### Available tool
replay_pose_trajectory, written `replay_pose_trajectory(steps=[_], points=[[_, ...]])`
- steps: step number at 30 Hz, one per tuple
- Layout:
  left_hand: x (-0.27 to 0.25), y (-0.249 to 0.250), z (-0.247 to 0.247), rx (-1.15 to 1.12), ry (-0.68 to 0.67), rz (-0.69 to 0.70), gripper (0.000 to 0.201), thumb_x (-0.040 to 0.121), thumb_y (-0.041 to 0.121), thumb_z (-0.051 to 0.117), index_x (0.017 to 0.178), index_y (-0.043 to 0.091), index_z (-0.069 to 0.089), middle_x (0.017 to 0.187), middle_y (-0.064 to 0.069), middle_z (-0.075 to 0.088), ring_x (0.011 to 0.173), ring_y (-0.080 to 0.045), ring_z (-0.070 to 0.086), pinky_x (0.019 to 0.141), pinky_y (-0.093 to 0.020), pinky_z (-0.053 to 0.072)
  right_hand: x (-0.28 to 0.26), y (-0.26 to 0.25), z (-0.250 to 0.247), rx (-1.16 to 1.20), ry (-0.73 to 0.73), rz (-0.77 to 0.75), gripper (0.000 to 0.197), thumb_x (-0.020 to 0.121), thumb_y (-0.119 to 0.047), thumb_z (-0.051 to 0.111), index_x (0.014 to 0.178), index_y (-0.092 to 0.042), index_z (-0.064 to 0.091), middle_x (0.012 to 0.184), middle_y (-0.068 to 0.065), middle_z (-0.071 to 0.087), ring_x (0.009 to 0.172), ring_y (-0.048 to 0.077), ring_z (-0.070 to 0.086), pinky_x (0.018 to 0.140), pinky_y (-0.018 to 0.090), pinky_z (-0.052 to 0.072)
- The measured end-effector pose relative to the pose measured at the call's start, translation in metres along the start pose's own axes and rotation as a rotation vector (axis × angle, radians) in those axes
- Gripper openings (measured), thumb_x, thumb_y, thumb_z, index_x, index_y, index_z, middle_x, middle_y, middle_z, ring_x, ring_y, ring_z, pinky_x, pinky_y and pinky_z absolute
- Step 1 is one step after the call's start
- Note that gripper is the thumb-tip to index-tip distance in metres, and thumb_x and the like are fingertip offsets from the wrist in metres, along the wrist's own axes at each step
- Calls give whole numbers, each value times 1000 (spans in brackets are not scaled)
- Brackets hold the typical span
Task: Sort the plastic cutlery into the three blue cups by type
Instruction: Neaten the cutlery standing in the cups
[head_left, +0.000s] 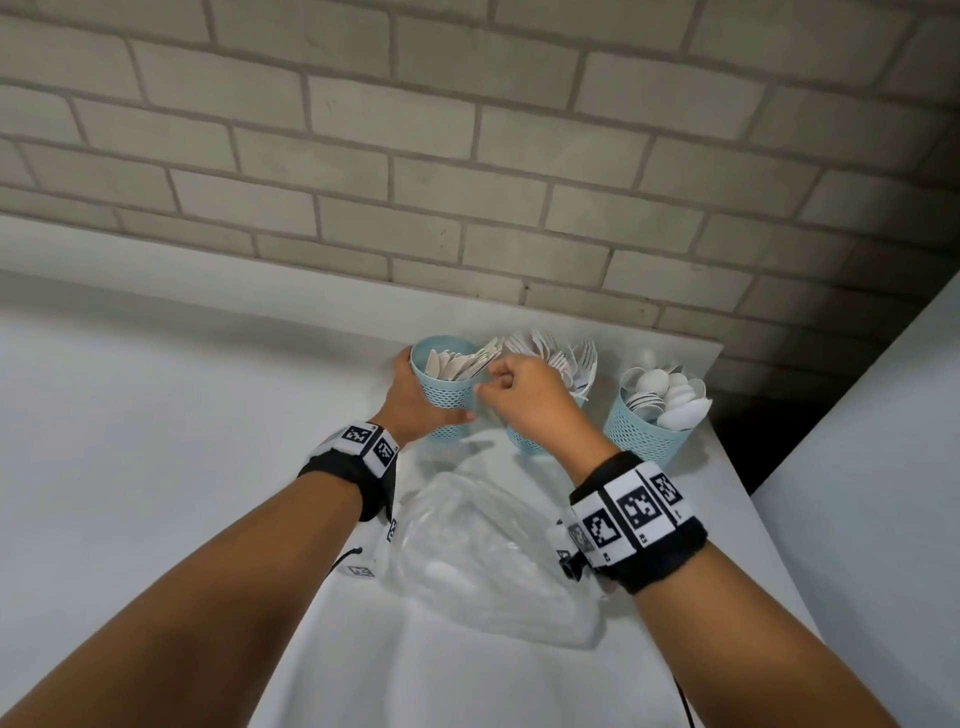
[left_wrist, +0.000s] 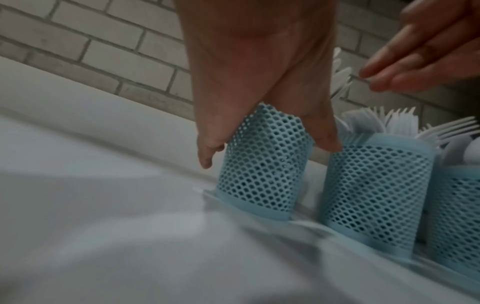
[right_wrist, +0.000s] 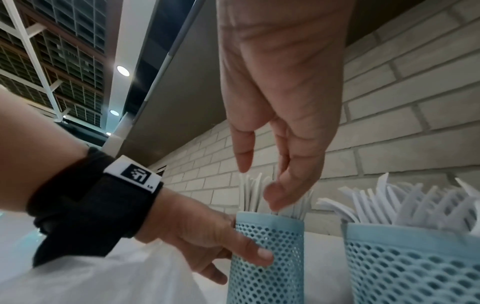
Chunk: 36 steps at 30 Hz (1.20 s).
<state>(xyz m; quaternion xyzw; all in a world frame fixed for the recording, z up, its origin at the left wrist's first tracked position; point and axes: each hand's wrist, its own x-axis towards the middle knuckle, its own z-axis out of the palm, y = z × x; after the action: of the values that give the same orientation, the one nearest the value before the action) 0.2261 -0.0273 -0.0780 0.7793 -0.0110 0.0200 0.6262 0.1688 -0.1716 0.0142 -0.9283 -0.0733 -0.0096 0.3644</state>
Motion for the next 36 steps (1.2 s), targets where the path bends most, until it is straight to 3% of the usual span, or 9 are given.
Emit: replay_pose_trajectory(steps=[4,6,10,14,18,23,26,29,36], points=[[4,-4,3,-95,3,108,137,27,38,87,138,5,15,125,-1,41,112,-11,49,96,-26,42,0,1,8,75,-153,29,29,86,-18,66,109,-10,51,77,-14,43,65,-2,41,47,1,33],[10,-9,2,-103,8,109,129,31,41,81,138,5,18,121,1,45,106,-8,52,91,-21,45,7,1,15,140,-133,32,46,83,-18,70,121,-6,48,87,-14,50,74,-1,48,53,0,35],[35,-33,0,-44,23,60,110,38,53,89,129,9,44,117,-3,63,104,-16,64,93,-43,52,33,7,40,207,-66,73,64,73,-31,79,125,-11,48,117,-3,58,111,16,56,94,28,46],[56,-61,-2,39,-24,44,101,40,61,87,124,18,52,112,1,68,102,-15,66,89,-44,54,53,11,60,151,42,108,116,50,-59,79,140,-8,25,133,8,49,126,27,45,105,43,41],[26,-21,-2,165,-51,102,77,58,33,84,125,15,52,118,-7,63,111,-25,60,97,-43,48,62,0,60,57,76,26,120,69,-47,77,149,-10,-4,155,15,17,144,33,12,117,47,17],[23,-22,-1,92,-47,142,81,60,15,85,131,13,46,127,-6,58,117,-21,55,104,-38,42,81,-5,58,161,-1,-34,129,66,-37,82,147,-30,-18,144,9,43,127,26,48,105,37,40],[28,-27,-2,75,-51,130,88,49,36,84,128,17,50,118,-2,64,109,-19,61,98,-45,48,85,-2,58,100,-9,-67,105,67,-39,79,148,-30,12,132,2,56,116,23,56,99,37,46],[35,-36,-3,105,-48,110,90,47,42,87,125,17,50,114,-2,66,106,-19,63,94,-45,51,89,0,61,33,6,-104,35,72,-35,74,102,-22,60,95,1,69,89,23,64,82,40,53],[47,-51,-3,106,-63,83,108,35,54,90,125,15,44,112,-1,64,101,-17,65,87,-44,55,88,9,65,198,197,-80,19,82,-34,64,89,-19,56,85,1,68,81,24,64,75,37,53]])
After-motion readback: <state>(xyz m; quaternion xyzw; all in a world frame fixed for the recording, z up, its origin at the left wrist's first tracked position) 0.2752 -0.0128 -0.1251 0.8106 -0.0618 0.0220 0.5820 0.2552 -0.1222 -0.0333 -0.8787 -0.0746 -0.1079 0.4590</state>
